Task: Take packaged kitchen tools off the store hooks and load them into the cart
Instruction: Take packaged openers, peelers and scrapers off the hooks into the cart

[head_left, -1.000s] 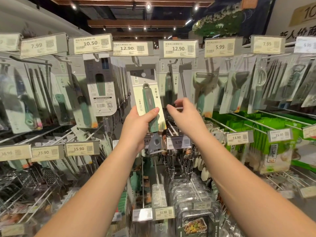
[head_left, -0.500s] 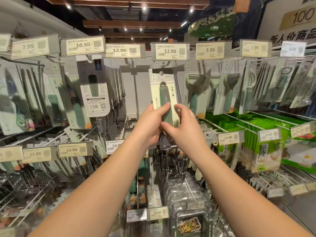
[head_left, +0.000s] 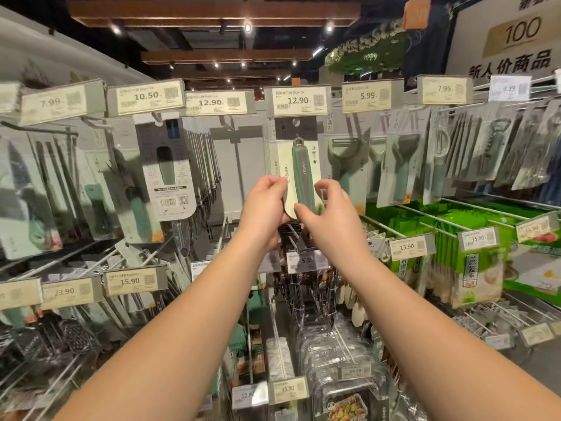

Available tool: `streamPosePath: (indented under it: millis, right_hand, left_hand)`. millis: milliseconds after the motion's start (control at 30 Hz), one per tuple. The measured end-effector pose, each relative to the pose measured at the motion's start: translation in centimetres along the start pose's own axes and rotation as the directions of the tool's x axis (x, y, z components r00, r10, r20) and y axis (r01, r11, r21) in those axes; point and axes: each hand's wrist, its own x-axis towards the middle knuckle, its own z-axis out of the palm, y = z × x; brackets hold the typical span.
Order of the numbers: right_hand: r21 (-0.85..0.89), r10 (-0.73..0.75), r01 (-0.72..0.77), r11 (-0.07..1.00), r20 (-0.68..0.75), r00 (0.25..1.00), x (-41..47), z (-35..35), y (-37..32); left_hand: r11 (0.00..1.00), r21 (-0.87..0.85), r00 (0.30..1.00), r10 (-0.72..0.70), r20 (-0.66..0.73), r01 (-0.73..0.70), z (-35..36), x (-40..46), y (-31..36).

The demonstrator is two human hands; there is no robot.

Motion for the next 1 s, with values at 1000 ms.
streamPosePath:
  millis: [1000]
  right_hand:
    - [-0.244,0.161,-0.143,0.959,0.058,0.985,8.4,6.0,0.3]
  left_hand:
    - [0.987,0.094,0.98,-0.112,-0.164,0.128,-0.9,7.0,-1.0]
